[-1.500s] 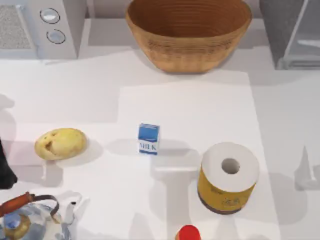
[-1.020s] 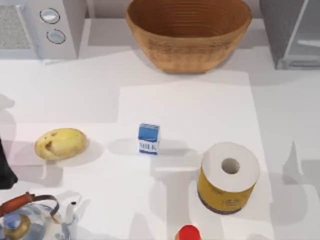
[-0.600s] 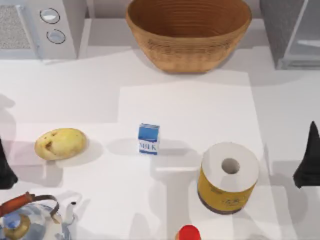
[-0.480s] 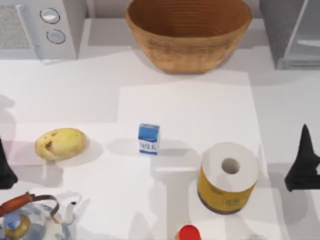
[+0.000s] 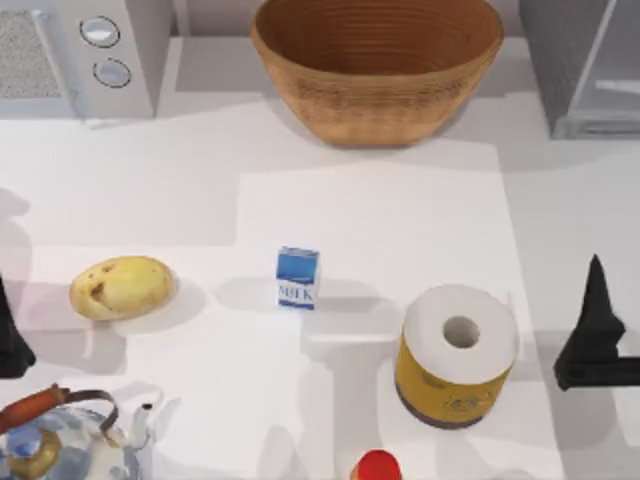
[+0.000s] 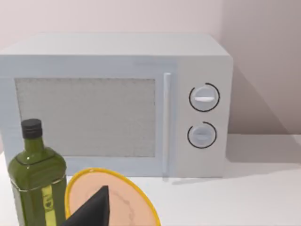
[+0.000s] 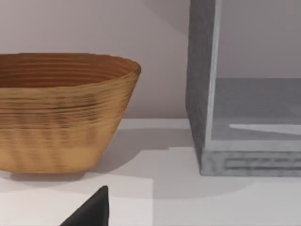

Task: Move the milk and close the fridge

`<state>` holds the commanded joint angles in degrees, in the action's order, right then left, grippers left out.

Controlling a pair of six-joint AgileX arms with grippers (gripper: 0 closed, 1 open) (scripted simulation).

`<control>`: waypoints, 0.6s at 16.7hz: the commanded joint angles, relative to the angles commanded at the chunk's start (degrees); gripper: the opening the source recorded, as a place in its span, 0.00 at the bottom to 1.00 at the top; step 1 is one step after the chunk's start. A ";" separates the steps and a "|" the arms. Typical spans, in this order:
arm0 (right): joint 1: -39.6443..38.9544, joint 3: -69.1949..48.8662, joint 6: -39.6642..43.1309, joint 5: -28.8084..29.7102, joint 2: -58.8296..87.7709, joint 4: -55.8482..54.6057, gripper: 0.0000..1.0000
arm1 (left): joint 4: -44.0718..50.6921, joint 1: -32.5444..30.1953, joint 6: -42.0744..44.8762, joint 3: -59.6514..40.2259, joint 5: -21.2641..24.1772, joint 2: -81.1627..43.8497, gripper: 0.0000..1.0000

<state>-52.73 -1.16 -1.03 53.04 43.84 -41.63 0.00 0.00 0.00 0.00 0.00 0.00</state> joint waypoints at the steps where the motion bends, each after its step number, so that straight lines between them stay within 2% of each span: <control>1: -0.02 -0.07 -0.04 0.01 0.07 -0.02 1.00 | 0.00 0.00 0.00 0.00 0.00 0.00 1.00; 5: -1.61 -6.22 -3.42 0.68 6.24 -0.73 1.00 | 0.00 0.00 0.00 0.00 0.00 0.00 1.00; 10: -5.70 -26.41 -13.59 3.94 27.05 0.89 1.00 | 0.00 0.00 0.00 0.00 0.00 0.00 1.00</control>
<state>-58.43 -27.57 -14.62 56.98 70.90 -40.74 0.00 0.00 0.00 0.00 0.00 0.00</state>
